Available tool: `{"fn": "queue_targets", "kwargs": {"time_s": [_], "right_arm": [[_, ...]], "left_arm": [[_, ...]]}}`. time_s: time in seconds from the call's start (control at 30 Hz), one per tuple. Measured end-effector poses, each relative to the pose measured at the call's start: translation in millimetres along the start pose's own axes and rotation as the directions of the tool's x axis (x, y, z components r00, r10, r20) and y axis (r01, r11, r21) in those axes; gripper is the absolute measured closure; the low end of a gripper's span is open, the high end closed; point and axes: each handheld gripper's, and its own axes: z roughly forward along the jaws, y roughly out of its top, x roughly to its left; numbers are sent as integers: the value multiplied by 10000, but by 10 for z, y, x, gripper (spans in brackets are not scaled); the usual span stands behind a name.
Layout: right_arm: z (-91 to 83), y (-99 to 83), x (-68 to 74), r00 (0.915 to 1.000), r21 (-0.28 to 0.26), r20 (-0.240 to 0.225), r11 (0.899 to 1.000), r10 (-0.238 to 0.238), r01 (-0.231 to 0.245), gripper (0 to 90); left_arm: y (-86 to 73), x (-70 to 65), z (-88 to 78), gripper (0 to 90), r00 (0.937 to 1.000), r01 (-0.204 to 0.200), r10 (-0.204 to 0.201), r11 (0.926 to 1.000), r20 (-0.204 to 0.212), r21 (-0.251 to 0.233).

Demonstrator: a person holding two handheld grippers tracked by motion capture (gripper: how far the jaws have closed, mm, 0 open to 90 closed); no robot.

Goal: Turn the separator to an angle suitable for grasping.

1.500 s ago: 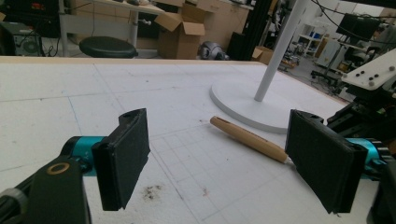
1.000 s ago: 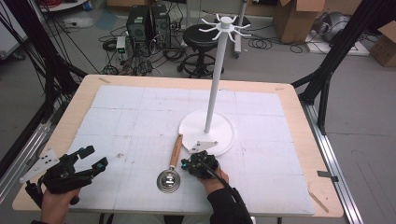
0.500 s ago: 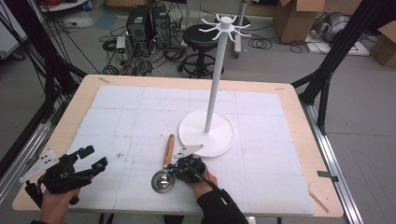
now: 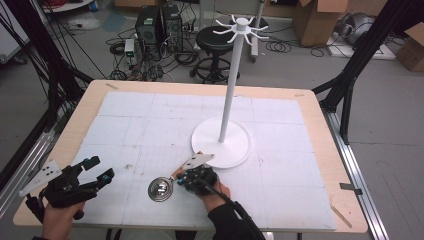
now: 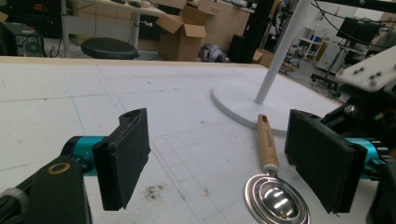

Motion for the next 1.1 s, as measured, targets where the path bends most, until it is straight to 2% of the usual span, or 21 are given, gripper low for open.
{"fn": "queue_targets", "kwargs": {"time_s": [0.07, 0.1, 0.17, 0.2, 0.27, 0.37, 0.53, 0.6, 0.7, 0.77, 0.8, 0.93, 1.1], "right_arm": [[-174, 3, -158, 9961, -423, 796, 9985, 379, -346, 889], [-250, 0, -260, 9901, -621, 1227, 9962, 679, -606, 889], [-364, -9, -454, 9719, -931, 1991, 9897, 1254, -1086, 889], [-393, -10, -537, 9636, -1091, 2180, 9850, 1548, -1335, 889], [-391, -3, -646, 9527, -1101, 2461, 9817, 1784, -1554, 890], [-293, 5, -747, 9479, -830, 2608, 9825, 1830, -1669, 889], [-131, 75, -851, 9517, -362, 2616, 9869, 1610, -1570, 889], [-80, 98, -871, 9584, -197, 2502, 9905, 1370, -1364, 889], [-27, 90, -899, 9646, 20, 2269, 9904, 1342, -1383, 889], [6, 77, -909, 9695, 210, 2076, 9902, 1305, -1377, 889], [25, 76, -903, 9751, 202, 1848, 9915, 1224, -1283, 890], [53, 83, -862, 9879, 262, 1181, 9942, 1004, -1041, 891], [90, 104, -732, 9954, 325, 568, 9964, 768, -787, 892]], "left_arm": [[0, -6, 7, 225, 10000, 10, -10, 10000, -6, -2], [1, -9, 9, 225, 10000, -25, 25, 10000, -4, 30], [-1, -16, 18, 225, 10000, -69, 68, 10000, 41, 50], [-2, -17, 23, 225, 10000, -64, 64, 10000, 46, 70], [-5, -12, 27, 225, 10000, -43, 43, 10000, 28, 89], [-5, -4, 18, 225, 10000, -5, 5, 10000, 8, 59], [-6, -5, 17, 225, 10000, -12, 12, 10000, 22, 54], [-6, -2, 18, 225, 10000, -13, 13, 10000, 22, 72], [-7, 2, 18, 225, 10000, 10, -10, 10000, 15, 57], [-6, 2, 19, 225, 10000, -7, 6, 10000, 26, 77], [-7, 0, 20, 225, 10000, -8, 8, 10000, 30, 77], [-6, 1, 20, 225, 10000, -19, 19, 10000, 32, 97], [-6, 1, 23, 225, 10000, -45, 44, 9999, 39, 110]]}}
